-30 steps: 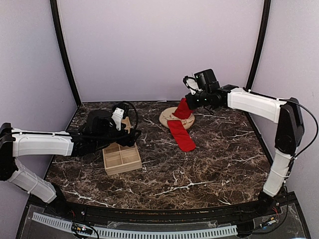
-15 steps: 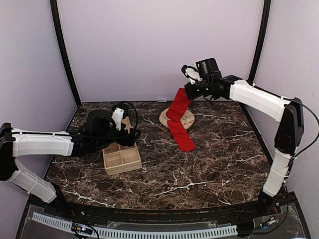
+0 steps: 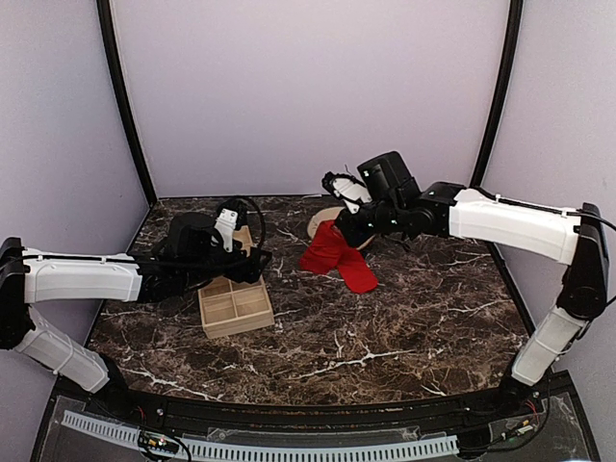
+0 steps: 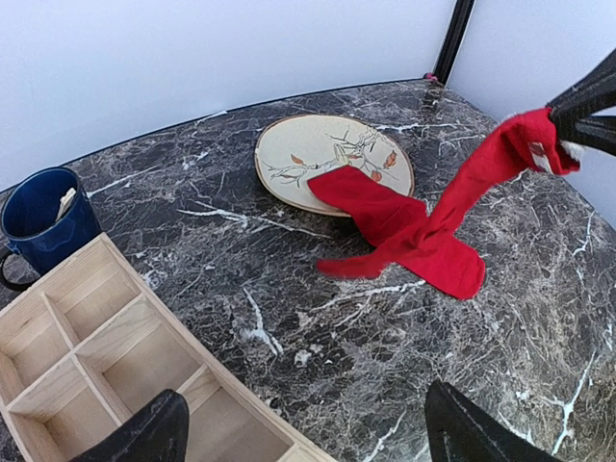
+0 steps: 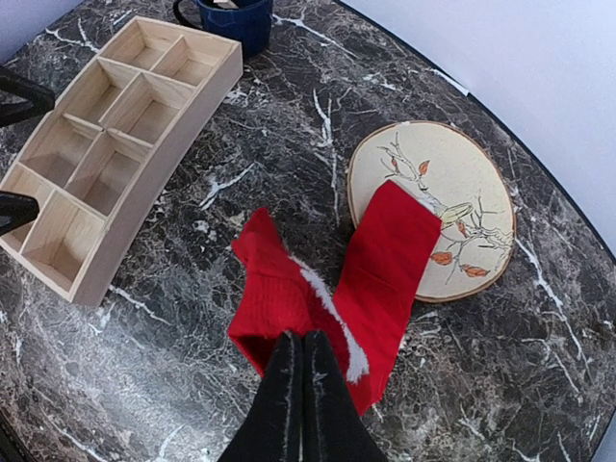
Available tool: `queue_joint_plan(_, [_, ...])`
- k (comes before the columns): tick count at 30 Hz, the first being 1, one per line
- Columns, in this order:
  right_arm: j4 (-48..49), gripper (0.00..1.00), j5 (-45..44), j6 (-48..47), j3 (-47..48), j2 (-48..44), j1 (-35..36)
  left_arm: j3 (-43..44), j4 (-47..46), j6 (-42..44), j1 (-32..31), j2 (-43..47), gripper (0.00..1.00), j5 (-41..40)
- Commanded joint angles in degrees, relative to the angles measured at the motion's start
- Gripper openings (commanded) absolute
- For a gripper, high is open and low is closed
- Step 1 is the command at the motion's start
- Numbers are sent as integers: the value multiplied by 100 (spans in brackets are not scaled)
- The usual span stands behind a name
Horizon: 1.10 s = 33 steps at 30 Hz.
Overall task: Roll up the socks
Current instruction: Place the sock at the center of the board.
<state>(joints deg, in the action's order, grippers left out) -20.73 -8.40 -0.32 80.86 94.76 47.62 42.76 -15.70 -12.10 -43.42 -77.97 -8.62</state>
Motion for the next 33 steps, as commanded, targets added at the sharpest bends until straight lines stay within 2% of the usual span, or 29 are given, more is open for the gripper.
queue_joint_plan(1, [303, 0, -54, 195, -390, -280, 248, -20, 140, -204, -35, 156, 88, -23])
queue_joint_plan(11, [707, 0, 37, 832, -1765, -301, 1173, -197, 167, -320, -35, 293, 87, 38])
queue_joint_plan(22, [716, 2, 81, 1660, -2327, -121, 2280, -258, 164, -402, -86, 264, 86, 191])
queue_joint_plan(27, [510, 32, 174, 1713, -2308, 28, 2474, -278, 79, -385, -167, 101, 86, 346])
queue_joint_plan(29, [464, 49, 146, 1685, -2323, -28, 2487, -234, 88, -345, -220, 9, 86, 383])
queue_joint_plan(30, [443, 55, 125, 1662, -2339, -89, 2485, -203, 102, -314, -253, -30, 86, 406])
queue_joint_plan(33, [289, 62, -92, 1566, -2360, -283, 2482, -107, 198, -210, -343, -155, 86, 470])
